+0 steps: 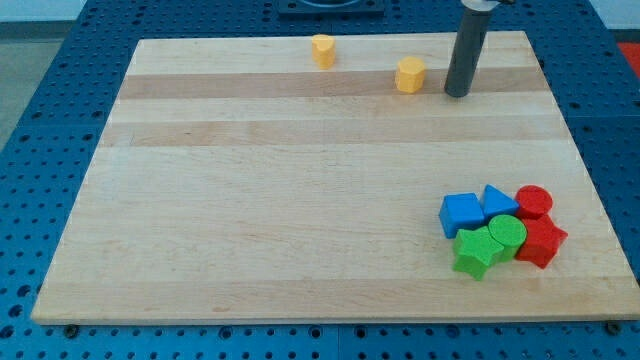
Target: Push the hexagon into triangle
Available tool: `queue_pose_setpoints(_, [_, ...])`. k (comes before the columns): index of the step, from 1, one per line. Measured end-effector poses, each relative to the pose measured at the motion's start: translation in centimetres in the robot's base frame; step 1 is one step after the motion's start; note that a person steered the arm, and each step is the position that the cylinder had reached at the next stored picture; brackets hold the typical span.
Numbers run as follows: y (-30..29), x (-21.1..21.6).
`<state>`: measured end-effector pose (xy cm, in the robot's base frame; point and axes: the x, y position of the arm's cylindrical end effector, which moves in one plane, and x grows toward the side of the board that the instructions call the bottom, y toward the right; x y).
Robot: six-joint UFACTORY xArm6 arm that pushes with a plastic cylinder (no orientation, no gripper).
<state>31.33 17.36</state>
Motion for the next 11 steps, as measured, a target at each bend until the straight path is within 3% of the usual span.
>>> queue_pose_setpoints(1, [-0.2,-4.9])
queue_pose_setpoints(2, [-3.3,-6.9])
queue_pose_setpoints(3, [-5.2,-4.2])
queue_pose_setpoints(5, [-2.0,10.3])
queue_pose_setpoints(6, [-1.4,7.8])
queue_pose_setpoints(7, [-0.6,2.4])
queue_pose_setpoints(9, [-4.2,-3.7])
queue_pose_setpoints(10, [-8.6,-0.7])
queue_pose_setpoints(11, [-7.2,6.4])
